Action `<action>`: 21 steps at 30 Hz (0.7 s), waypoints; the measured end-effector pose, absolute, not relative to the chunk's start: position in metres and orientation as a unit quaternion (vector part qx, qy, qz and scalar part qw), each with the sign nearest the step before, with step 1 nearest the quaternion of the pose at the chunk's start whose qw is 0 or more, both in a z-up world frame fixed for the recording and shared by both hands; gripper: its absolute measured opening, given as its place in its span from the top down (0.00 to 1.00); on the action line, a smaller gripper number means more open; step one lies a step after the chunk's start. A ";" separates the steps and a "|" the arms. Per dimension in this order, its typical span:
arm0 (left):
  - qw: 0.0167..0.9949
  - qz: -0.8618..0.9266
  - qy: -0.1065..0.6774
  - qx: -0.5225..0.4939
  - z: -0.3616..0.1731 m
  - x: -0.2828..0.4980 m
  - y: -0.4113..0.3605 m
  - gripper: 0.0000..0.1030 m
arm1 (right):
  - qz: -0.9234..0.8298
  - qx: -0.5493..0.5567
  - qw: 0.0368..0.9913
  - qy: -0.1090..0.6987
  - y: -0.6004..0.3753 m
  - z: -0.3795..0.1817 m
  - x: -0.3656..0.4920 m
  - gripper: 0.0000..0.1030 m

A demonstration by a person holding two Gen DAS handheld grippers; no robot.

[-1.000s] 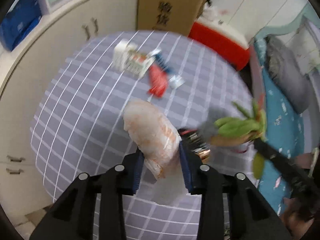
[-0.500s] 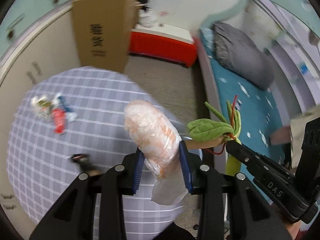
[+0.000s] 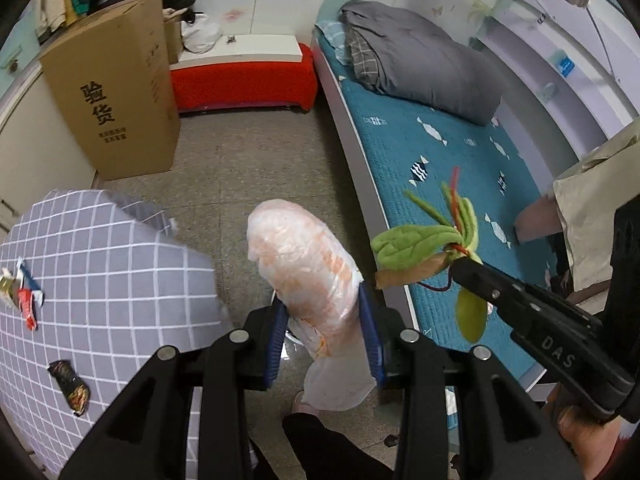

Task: Collect trash
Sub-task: 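Carry the orange-white bag and leaf toy over the blue bucket and release both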

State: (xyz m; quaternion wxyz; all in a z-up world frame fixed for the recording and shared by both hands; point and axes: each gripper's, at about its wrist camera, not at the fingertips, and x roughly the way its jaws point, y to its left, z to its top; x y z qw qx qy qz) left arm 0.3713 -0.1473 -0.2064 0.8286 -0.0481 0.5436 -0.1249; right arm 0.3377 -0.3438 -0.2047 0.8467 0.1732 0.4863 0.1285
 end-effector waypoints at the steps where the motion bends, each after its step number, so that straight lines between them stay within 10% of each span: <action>1: 0.828 -0.123 0.544 -0.046 -0.208 0.375 -0.150 0.67 | 0.127 0.171 0.847 0.488 -0.348 -0.207 0.341 0.86; 4: 0.825 -0.116 0.552 -0.043 -0.213 0.385 -0.160 0.67 | 0.125 0.169 0.843 0.495 -0.356 -0.215 0.350 0.76; 6: 0.823 -0.111 0.556 -0.042 -0.215 0.389 -0.163 0.67 | 0.121 0.168 0.843 0.497 -0.361 -0.218 0.355 0.51; 21: 0.811 -0.129 0.571 -0.018 -0.227 0.410 -0.204 0.66 | 0.095 0.185 0.850 0.483 -0.396 -0.214 0.350 0.49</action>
